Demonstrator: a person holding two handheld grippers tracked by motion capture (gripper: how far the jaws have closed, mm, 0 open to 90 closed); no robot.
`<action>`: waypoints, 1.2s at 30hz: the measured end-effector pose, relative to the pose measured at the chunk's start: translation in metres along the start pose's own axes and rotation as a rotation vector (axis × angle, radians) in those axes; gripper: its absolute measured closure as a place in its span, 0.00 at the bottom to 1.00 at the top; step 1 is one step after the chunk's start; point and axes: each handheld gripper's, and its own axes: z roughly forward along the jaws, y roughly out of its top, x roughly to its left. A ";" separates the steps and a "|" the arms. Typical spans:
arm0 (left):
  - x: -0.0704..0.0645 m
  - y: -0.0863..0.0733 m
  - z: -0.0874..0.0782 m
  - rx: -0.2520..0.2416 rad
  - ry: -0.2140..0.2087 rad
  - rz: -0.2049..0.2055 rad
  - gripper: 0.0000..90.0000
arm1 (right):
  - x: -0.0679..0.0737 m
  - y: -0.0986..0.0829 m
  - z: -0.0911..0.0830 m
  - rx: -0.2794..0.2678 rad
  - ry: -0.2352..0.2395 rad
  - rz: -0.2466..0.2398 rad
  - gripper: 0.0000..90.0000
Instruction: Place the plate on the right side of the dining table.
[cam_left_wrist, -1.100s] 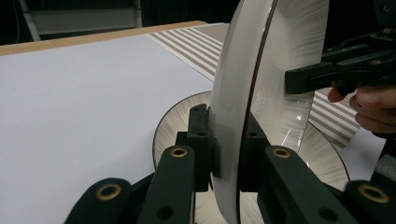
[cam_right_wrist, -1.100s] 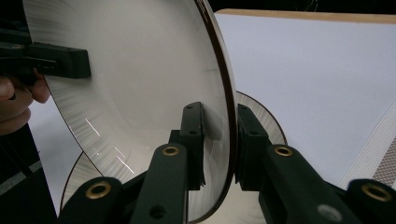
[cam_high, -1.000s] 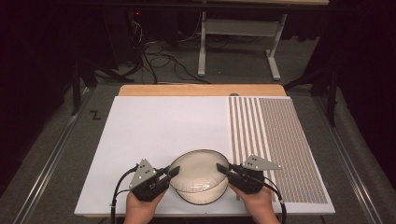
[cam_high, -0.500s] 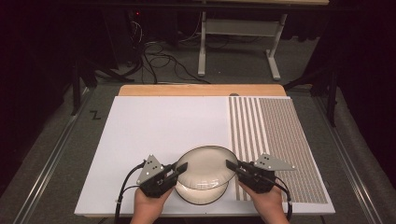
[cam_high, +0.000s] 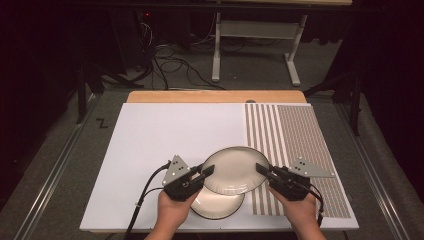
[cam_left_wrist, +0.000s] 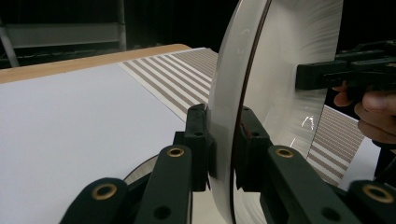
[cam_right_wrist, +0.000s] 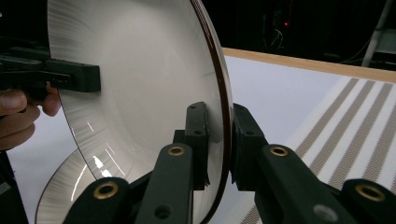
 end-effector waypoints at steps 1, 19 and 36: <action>0.000 0.000 0.002 -0.001 -0.002 -0.001 0.87 | -0.002 0.000 -0.001 0.001 -0.004 0.001 0.91; -0.017 0.016 0.053 0.027 -0.009 0.001 0.85 | -0.039 -0.001 -0.026 -0.013 -0.075 0.033 0.90; -0.034 0.028 0.107 0.050 -0.026 -0.059 0.83 | -0.075 -0.004 -0.044 -0.007 -0.147 0.062 0.90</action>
